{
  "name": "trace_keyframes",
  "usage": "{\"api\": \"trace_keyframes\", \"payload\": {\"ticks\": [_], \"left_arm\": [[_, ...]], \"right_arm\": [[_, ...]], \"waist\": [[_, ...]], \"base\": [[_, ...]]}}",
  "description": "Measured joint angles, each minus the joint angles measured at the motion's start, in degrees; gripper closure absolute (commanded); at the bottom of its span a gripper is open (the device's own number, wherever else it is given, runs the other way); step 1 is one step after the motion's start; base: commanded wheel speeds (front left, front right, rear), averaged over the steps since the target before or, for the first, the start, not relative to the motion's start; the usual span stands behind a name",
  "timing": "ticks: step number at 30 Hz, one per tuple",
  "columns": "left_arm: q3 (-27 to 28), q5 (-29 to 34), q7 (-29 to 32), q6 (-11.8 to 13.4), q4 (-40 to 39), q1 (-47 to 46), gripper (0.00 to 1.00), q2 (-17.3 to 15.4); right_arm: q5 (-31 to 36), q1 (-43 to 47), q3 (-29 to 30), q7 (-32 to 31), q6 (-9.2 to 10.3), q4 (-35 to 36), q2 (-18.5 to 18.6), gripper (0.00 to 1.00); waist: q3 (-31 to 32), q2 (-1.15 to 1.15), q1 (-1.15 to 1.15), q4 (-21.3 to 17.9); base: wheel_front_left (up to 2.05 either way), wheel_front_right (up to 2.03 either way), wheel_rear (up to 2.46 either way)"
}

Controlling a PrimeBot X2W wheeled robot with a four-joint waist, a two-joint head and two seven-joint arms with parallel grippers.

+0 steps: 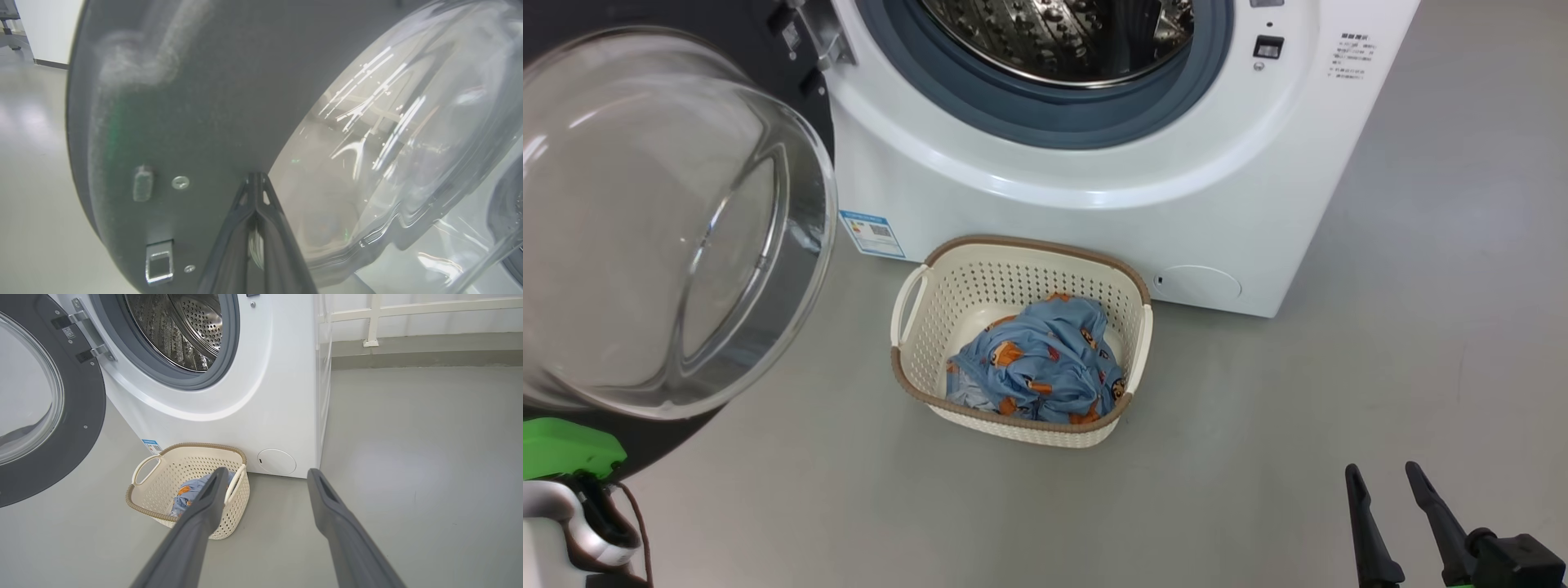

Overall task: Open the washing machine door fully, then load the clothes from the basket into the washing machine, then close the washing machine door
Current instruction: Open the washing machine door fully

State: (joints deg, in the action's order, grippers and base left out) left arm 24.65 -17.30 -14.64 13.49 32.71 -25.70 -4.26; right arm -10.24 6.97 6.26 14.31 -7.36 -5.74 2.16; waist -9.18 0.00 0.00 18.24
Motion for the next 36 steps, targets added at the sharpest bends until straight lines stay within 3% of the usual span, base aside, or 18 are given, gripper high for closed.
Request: {"api": "trace_keyframes", "payload": {"ticks": [13, 19, 20, 21, 23, 26, 27, 31, 36], "left_arm": [[2.31, 1.69, 0.0, -5.12, -4.88, 2.3, 1.0, 2.88], [-2.94, -1.09, -0.02, -7.97, -10.54, 6.8, 1.0, 2.89], [-4.81, -2.54, -0.01, -8.2, -11.6, 7.53, 0.96, 2.97], [-6.72, -3.38, -0.02, -8.17, -13.18, 8.42, 0.71, 3.03], [-10.37, -4.34, -0.03, -7.55, -16.66, 10.18, 0.51, 3.08], [-15.21, -4.65, -0.05, -6.28, -20.94, 13.27, 0.07, 3.03], [-16.55, -4.64, -0.05, -5.88, -22.32, 14.4, 0.0, 3.03], [-20.5, -2.4, -0.05, -5.97, -25.99, 18.42, 0.0, 2.88], [-22.26, -0.07, -0.05, -8.17, -26.2, 22.11, 0.0, 2.61]], "right_arm": [[-2.79, -0.05, -1.09, 0.0, -0.04, -1.51, 0.01, 0.0], [-3.55, -0.05, -2.02, 0.0, -0.04, -1.78, 0.0, 0.0], [-3.57, -0.05, -2.05, 0.0, -0.04, -1.79, 0.0, 0.0], [-3.64, -0.05, -2.07, 0.0, -0.04, -1.81, 0.01, 0.0], [-3.65, -0.05, -2.13, 0.0, -0.04, -1.83, 0.01, 0.0], [-3.65, -0.06, -2.49, 0.0, -0.04, -1.86, 0.01, 0.0], [-3.65, -0.07, -2.68, 0.0, -0.04, -1.87, 0.01, 0.0], [-3.98, -0.08, -3.49, 0.0, -0.04, -1.83, 0.01, 0.0], [-3.98, -0.1, -4.36, 0.0, -0.04, -1.88, 0.0, 0.0]], "waist": [[4.45, 0.0, 0.0, 1.01], [6.27, 0.0, 0.0, 0.3], [6.42, 0.0, 0.0, 0.01], [6.58, 0.0, 0.0, -0.3], [6.87, 0.0, 0.0, -0.93], [7.22, 0.0, 0.0, -2.08], [7.33, 0.0, 0.0, -2.52], [7.82, 0.0, 0.0, -4.51], [8.31, 0.0, 0.0, -7.35]], "base": [[0.0, 0.0, 0.0], [0.0, 0.0, 0.0], [0.0, 0.0, 0.0], [0.0, 0.0, 0.0], [0.0, 0.0, 0.0], [0.0, 0.0, 0.0], [0.0, 0.0, 0.0], [0.0, 0.0, 0.0], [0.0, 0.0, 0.0]]}}
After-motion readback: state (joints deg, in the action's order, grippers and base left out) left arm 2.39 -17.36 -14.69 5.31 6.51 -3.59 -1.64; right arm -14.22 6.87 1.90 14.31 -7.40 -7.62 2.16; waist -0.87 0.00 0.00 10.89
